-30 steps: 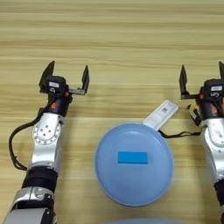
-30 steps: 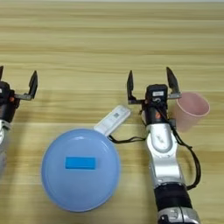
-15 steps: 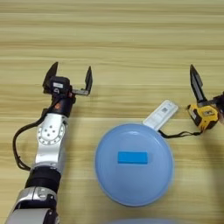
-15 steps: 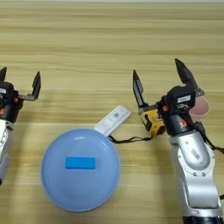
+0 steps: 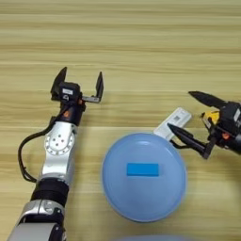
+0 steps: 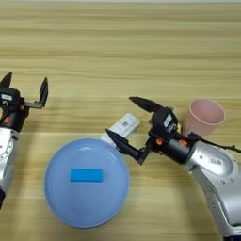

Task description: Move the objects on the table

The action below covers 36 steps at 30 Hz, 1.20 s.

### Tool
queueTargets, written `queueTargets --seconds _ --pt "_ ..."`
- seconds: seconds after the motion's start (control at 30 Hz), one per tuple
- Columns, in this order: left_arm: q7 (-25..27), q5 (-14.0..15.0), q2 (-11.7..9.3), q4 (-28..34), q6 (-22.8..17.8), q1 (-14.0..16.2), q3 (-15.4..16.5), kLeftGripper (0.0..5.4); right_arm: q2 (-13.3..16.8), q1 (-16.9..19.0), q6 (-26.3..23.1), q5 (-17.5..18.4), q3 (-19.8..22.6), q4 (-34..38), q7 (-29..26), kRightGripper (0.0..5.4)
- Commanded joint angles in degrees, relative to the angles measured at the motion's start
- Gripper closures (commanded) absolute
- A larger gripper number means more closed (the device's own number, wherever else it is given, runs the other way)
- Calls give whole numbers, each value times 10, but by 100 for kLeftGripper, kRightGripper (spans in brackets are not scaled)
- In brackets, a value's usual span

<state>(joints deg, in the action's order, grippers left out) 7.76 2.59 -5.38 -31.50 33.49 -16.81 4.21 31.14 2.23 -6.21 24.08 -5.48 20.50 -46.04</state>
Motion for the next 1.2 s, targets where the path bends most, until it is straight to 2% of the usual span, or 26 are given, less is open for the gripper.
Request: queueTargets --seconds 0.03,0.23,0.43,0.57,0.7,0.97,1.2 --pt "-6 -7 4 -5 2 -8 -3 0 23 -32 -43 -18 -42 -17 -42 2" --pt "-12 -9 7 -1 2 -8 -6 0 36 -71 -88 -53 -119 -46 -107 2" --pt "-18 -11 9 0 4 -7 -9 0 21 -104 -78 -97 -166 -104 -135 2" --pt "-20 -13 12 -4 8 -9 -12 0 -5 -125 -60 -124 -177 -161 -126 2" --pt "-24 -15 12 -9 10 -11 -14 0 -18 -140 -44 -151 -188 -207 -129 2" --pt "-27 -16 14 -16 15 -15 -15 0 -18 -145 -22 -198 -221 -234 -151 2" --pt "-28 -17 15 -16 18 -15 -16 0 -13 -143 -10 -222 -235 -243 -167 81"
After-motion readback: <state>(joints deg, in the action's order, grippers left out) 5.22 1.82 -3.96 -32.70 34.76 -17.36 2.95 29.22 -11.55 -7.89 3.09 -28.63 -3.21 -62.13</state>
